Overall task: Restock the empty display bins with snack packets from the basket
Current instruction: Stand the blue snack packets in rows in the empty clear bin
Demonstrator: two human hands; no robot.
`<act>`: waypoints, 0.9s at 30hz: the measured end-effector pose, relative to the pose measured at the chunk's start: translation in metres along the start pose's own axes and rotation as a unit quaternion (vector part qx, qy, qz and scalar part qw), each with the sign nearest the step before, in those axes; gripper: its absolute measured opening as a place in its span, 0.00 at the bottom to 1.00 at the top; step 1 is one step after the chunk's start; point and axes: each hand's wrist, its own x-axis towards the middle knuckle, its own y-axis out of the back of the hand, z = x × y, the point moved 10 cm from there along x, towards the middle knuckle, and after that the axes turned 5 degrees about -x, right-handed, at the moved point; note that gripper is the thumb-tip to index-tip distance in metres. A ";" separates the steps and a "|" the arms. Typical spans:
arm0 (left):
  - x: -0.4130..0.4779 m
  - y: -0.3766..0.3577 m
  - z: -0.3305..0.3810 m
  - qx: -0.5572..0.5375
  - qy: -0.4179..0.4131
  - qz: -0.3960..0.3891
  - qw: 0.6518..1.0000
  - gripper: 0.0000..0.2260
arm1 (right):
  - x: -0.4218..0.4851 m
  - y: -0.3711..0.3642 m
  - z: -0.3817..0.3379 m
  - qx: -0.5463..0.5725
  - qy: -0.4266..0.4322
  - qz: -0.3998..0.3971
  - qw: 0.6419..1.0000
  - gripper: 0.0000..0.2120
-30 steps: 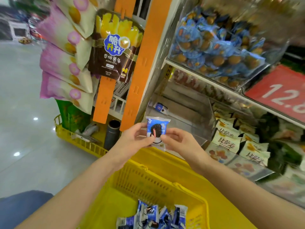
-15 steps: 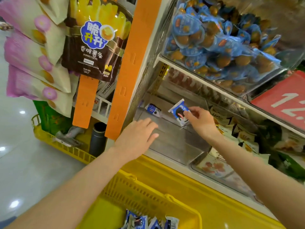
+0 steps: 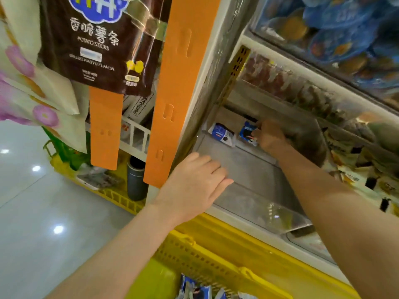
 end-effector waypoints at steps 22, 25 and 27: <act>-0.001 -0.001 -0.001 -0.012 -0.008 0.006 1.000 0.15 | -0.005 -0.039 -0.074 -0.061 0.205 -0.038 0.976 0.21; -0.001 0.000 -0.001 -0.014 -0.011 0.010 1.000 0.15 | 0.006 -0.026 -0.081 -0.012 0.214 -0.028 0.976 0.16; -0.001 0.000 -0.002 -0.017 -0.013 0.012 1.000 0.15 | 0.014 -0.015 -0.085 -0.012 0.224 -0.011 0.975 0.18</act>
